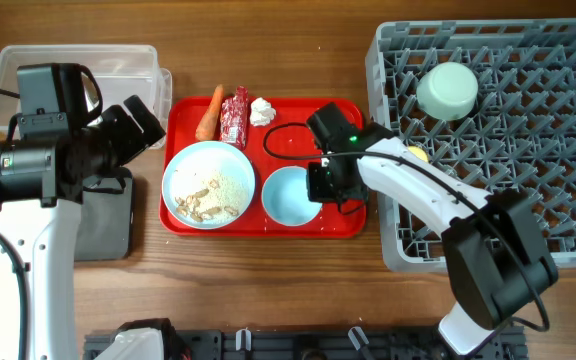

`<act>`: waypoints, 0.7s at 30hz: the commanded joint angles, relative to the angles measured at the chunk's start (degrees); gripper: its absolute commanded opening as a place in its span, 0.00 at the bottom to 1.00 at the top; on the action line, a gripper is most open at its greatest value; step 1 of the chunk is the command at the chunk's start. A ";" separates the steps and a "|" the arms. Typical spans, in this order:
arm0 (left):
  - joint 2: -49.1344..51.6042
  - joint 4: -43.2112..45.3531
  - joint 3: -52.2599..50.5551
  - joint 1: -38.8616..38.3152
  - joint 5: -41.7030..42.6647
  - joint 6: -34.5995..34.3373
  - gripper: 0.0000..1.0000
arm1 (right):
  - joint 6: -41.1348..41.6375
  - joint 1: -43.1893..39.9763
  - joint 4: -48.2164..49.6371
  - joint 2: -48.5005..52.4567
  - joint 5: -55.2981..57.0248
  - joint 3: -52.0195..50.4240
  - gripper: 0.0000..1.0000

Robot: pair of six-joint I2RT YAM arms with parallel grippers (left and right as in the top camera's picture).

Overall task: Sort waste into correct bins and load items into the dishwasher rack
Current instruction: 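Grasp the light blue bowl with the right gripper, then place the light blue bowl upside down in the rack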

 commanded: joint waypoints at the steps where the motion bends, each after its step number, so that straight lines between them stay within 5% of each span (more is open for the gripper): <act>1: 0.09 0.15 0.48 0.20 -0.76 -0.55 1.00 | 0.17 -2.99 0.20 -7.48 7.41 4.74 0.04; 5: 0.07 0.15 0.48 0.20 -0.76 -0.55 1.00 | -2.89 -8.87 3.13 -18.21 20.35 7.74 0.04; 13: 0.09 0.15 0.48 0.20 -0.76 -0.55 1.00 | -7.69 -19.78 6.36 -19.87 87.14 7.65 0.04; 21: 0.07 0.15 0.48 0.20 -0.76 -0.55 1.00 | -38.62 -35.26 33.83 -4.20 91.49 7.65 0.04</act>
